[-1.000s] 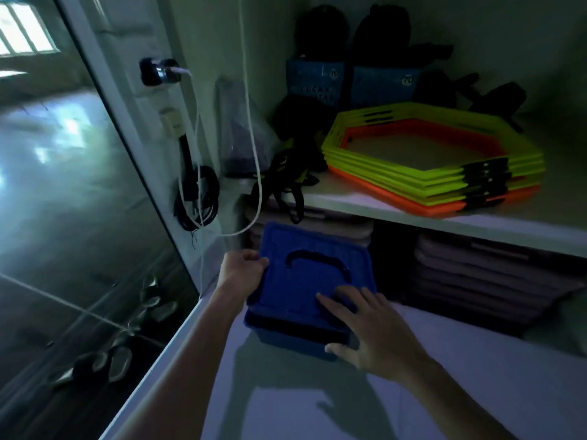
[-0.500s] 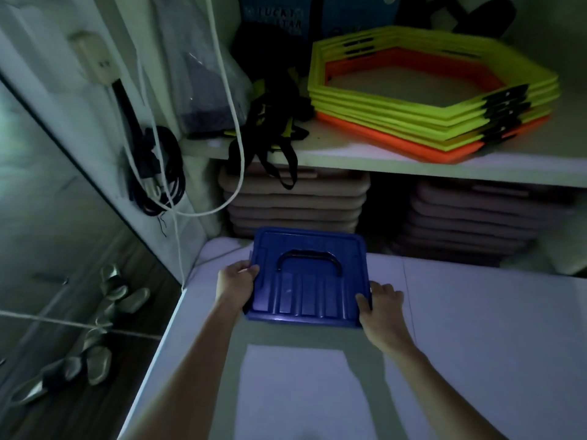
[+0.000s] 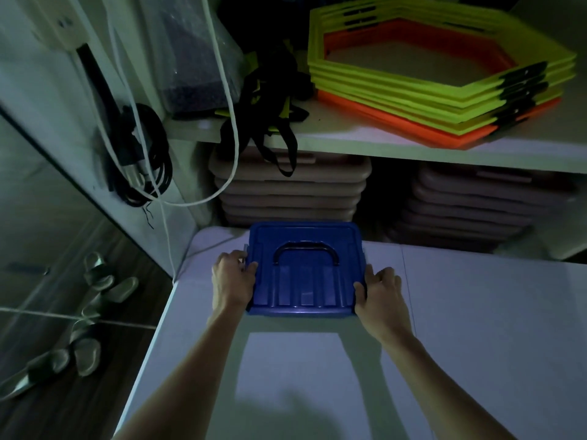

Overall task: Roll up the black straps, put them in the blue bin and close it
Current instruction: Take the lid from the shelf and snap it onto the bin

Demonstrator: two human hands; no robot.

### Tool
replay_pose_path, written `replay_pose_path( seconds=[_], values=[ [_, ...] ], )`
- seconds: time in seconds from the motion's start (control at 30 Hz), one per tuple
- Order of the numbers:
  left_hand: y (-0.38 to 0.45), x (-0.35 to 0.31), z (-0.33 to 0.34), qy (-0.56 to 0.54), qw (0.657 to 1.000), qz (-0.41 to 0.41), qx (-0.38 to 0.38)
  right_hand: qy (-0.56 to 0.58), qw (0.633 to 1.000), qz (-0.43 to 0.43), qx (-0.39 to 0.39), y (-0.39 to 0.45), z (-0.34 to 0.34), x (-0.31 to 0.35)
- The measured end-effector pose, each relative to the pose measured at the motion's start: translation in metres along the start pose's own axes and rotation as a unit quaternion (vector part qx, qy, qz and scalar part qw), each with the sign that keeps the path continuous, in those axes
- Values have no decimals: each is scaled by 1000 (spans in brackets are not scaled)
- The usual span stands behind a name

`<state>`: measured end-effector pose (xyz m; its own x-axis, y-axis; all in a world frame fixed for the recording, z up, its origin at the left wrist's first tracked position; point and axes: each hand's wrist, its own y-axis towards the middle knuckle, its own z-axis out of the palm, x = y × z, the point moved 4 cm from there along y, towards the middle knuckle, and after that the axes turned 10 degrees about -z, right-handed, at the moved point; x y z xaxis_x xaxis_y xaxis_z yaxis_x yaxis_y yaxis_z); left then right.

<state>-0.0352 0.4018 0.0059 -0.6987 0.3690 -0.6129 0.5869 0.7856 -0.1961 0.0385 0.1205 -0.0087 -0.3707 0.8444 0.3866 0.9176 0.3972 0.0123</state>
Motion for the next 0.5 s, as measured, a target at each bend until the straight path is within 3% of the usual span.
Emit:
replay_pose_path(
  seconds=[0.17, 0.3, 0.4, 0.5],
  values=[
    [1, 2, 6, -11, 999, -35, 26, -26, 999, 16, 37, 2, 5, -5],
    [6, 12, 14, 0, 991, -111, 75, 118, 988, 96, 39, 4, 9, -12],
    [7, 11, 14, 11, 992, -86, 92, 216, 963, 147, 70, 12, 13, -19],
    [2, 6, 13, 38, 996, -54, 54, 217, 970, 103, 25, 14, 9, -19]
  ],
)
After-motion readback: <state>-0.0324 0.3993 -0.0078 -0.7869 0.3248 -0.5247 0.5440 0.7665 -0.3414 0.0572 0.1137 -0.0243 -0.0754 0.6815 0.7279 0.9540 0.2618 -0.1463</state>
